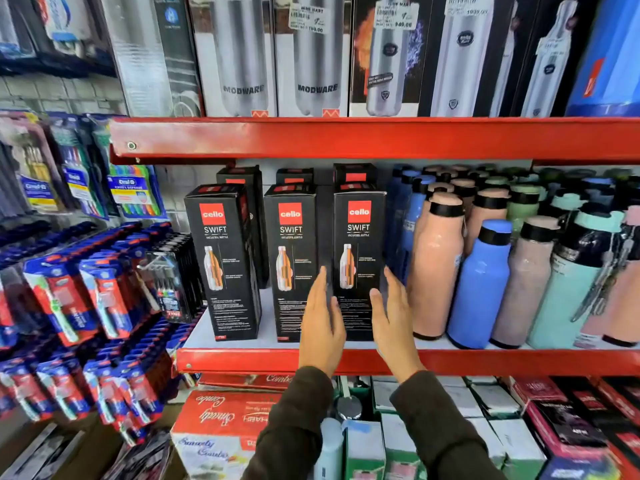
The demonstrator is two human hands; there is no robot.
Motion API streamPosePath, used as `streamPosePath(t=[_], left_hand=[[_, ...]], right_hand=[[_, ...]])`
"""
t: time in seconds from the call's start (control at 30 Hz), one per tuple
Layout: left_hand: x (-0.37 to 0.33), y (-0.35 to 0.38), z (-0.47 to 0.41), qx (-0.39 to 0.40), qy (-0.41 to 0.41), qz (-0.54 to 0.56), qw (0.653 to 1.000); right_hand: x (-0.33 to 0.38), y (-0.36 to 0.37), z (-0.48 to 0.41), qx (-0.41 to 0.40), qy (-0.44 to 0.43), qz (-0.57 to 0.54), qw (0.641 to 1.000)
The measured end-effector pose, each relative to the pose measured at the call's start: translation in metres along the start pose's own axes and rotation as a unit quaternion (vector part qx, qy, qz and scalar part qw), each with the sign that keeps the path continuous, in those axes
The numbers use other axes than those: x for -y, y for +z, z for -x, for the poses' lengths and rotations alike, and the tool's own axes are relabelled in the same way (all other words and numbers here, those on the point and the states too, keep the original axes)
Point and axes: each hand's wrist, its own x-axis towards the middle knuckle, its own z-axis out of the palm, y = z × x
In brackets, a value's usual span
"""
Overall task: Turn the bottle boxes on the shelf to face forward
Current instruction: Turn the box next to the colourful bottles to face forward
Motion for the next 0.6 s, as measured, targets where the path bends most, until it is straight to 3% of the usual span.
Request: streamPosePath(t=[0.17, 0.3, 0.43, 0.6], left_hand=[[0.002, 0.016, -0.005, 0.048, -0.121, 0.075, 0.989], [0.004, 0.019, -0.013, 0.01, -0.17, 0.069, 0.983], [0.009, 0.022, -0.016, -0.027, -0.187, 0.074, 0.979], [0.005, 0.018, -0.021, -0.016, -0.185, 0.136, 0.973]], right_hand=[[-0.014, 0.008, -0.003, 0.033, 0.045, -0.037, 0.998], [-0.015, 0.005, -0.005, 0.018, 0.076, -0.063, 0.995], [-0.016, 0.001, -0.006, 0.01, 0.076, -0.071, 0.995], [-0.021, -0.009, -0.014, 0.034, 0.068, -0.065, 0.995]])
